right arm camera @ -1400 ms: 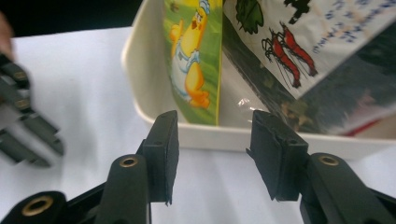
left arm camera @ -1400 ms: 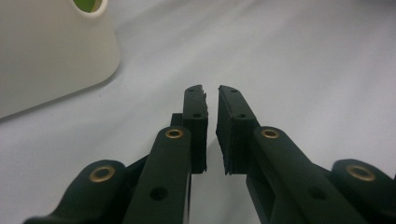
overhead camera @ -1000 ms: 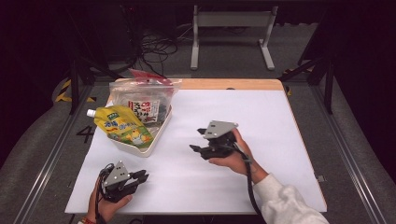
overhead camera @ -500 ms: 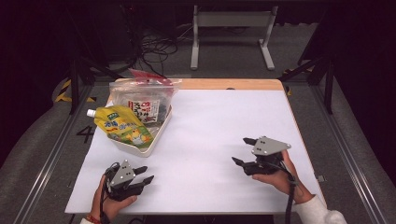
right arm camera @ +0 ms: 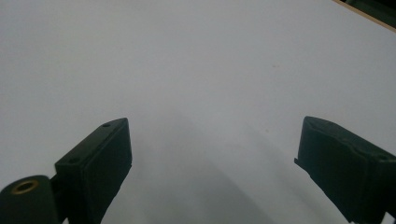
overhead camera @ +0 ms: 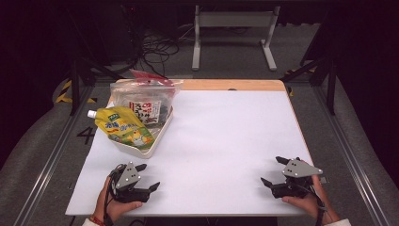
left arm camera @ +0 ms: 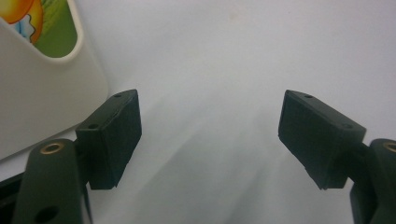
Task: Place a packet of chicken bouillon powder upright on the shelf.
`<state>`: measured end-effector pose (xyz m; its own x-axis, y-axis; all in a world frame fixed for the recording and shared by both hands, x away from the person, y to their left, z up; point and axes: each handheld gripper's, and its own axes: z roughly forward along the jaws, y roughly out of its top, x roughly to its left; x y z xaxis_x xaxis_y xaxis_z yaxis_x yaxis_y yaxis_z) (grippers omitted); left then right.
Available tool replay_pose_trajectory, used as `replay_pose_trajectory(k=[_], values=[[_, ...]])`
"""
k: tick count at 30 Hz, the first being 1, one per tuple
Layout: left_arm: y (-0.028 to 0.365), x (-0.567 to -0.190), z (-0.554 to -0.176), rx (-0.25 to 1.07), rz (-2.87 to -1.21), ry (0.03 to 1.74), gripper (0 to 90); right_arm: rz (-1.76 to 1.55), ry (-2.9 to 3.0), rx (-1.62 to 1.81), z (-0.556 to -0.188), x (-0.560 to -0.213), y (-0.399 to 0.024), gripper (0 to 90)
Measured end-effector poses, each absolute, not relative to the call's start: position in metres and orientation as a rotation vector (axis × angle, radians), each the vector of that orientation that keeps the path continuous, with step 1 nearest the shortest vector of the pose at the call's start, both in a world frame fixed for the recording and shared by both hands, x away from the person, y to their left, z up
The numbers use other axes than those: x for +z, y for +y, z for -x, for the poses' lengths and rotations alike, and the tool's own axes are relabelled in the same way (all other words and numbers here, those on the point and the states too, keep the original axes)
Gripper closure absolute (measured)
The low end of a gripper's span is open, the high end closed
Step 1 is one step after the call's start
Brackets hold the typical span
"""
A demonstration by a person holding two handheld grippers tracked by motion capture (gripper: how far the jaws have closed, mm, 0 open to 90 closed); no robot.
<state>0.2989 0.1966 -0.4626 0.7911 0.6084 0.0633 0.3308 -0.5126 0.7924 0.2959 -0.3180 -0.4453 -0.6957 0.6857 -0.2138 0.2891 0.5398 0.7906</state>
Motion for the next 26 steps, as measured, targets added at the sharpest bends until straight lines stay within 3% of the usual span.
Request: replay_pose_trajectory(k=[26], values=[[0.1891, -0.4658, -0.3050, 0.393, -2.179, 0.681, 21.4, -0.827, 2.180, 1.071, -0.2920, -0.4391, -0.3245, 10.9]])
